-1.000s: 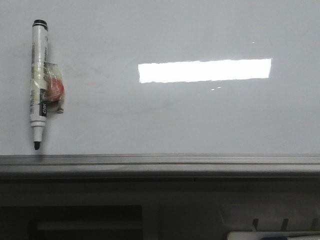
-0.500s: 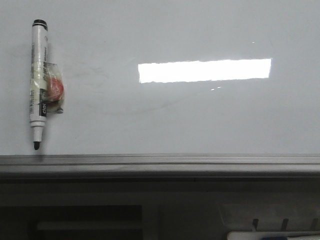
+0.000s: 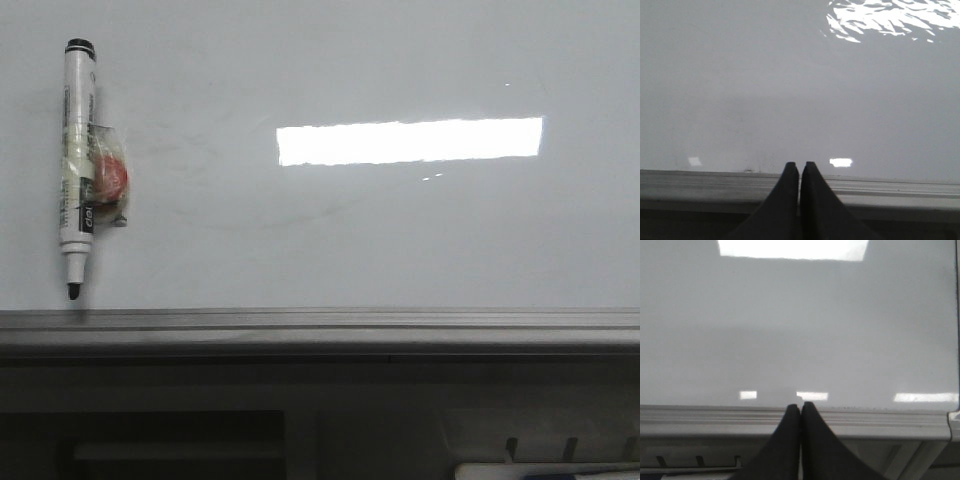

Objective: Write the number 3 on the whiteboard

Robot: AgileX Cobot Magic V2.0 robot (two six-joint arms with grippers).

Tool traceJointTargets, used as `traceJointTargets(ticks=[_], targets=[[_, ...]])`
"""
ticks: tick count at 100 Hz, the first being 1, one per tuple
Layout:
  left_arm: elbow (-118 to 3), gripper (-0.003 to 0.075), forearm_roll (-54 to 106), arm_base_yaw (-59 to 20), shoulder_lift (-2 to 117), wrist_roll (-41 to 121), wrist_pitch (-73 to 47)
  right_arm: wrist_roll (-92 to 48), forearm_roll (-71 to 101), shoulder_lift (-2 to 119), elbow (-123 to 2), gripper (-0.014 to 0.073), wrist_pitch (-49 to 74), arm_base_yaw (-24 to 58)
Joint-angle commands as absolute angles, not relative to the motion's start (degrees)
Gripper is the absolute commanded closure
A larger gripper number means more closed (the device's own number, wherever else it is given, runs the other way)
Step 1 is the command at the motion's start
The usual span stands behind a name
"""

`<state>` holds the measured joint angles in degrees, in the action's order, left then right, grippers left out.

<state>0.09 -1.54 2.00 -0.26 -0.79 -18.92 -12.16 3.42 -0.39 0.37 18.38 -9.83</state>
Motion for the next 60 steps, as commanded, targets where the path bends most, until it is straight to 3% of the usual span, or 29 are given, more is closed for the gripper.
traceJointTargets(ticks=[1, 24, 60], targets=[[0.7, 0.0741, -1.6, 2.2, -1.6, -1.1, -13.3, -12.3, 2.8, -1.6, 2.2, 0.0635, 11.9, -10.1], [0.7, 0.0741, -0.6, 2.2, -1.6, -1.1, -4.9, -12.3, 2.8, -1.6, 2.2, 0.0635, -3.6, -10.1], [0.7, 0.0741, -1.5, 2.2, -1.6, -1.1, -3.7, -12.3, 2.8, -1.5, 2.2, 0.0635, -7.5, -10.1]])
